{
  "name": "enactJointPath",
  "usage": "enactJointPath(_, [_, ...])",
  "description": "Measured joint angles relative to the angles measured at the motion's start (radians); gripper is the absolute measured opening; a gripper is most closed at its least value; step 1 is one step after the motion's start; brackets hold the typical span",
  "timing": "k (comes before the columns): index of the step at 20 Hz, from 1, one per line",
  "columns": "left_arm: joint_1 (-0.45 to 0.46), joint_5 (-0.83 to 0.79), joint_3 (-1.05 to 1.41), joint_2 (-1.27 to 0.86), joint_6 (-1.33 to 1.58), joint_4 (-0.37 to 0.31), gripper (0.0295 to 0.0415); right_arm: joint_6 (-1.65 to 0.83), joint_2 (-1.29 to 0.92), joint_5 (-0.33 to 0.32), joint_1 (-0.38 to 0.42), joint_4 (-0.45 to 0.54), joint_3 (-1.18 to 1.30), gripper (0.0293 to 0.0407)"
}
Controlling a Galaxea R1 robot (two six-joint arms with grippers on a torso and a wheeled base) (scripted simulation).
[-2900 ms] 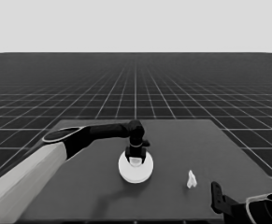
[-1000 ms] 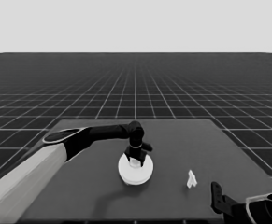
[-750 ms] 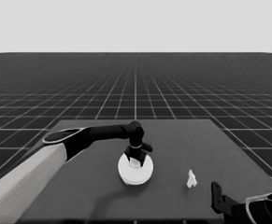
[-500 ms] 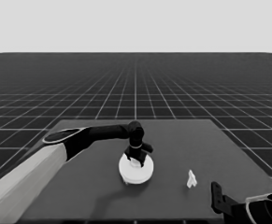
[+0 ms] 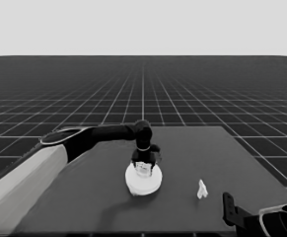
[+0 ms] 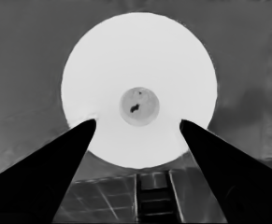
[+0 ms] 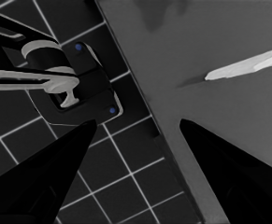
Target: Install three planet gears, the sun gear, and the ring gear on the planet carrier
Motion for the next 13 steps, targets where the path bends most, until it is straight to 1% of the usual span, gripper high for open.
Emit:
enactJointPath(3, [-0.033, 0.008, 0.01, -0.001, -0.152, -0.026, 0.0385, 0.0, 0.0, 0.0, 0.0, 0.0, 0.0, 0.0385])
enactJointPath(8, [-0.04, 0.011, 0.011, 0.0, -0.188, -0.032, 0.0385, 0.0, 0.0, 0.0, 0.0, 0.0, 0.0, 0.0385])
enactJointPath(9, [-0.126, -0.337, 0.457, -0.267, 0.294, 0.035, 0.0409, 0.445, 0.156, -0.225, 0.261, 0.278, -0.1, 0.0393])
enactJointPath(10, [-0.222, -0.55, 0.803, -0.667, 0.772, 0.075, 0.0414, 0.694, 0.284, -0.299, 0.387, 0.437, -0.247, 0.0392])
enactJointPath(11, [-0.278, -0.674, 1.002, -0.947, 1.083, 0.099, 0.0401, 0.813, 0.355, -0.328, 0.427, 0.513, -0.362, 0.0389])
enactJointPath(12, [-0.309, -0.747, 1.122, -1.105, 1.266, 0.113, 0.0392, 0.875, 0.396, -0.343, 0.442, 0.553, -0.438, 0.0386])
enactJointPath(13, [-0.327, -0.791, 1.193, -1.195, 1.374, 0.121, 0.0388, 0.908, 0.42, -0.351, 0.449, 0.575, -0.487, 0.0385])
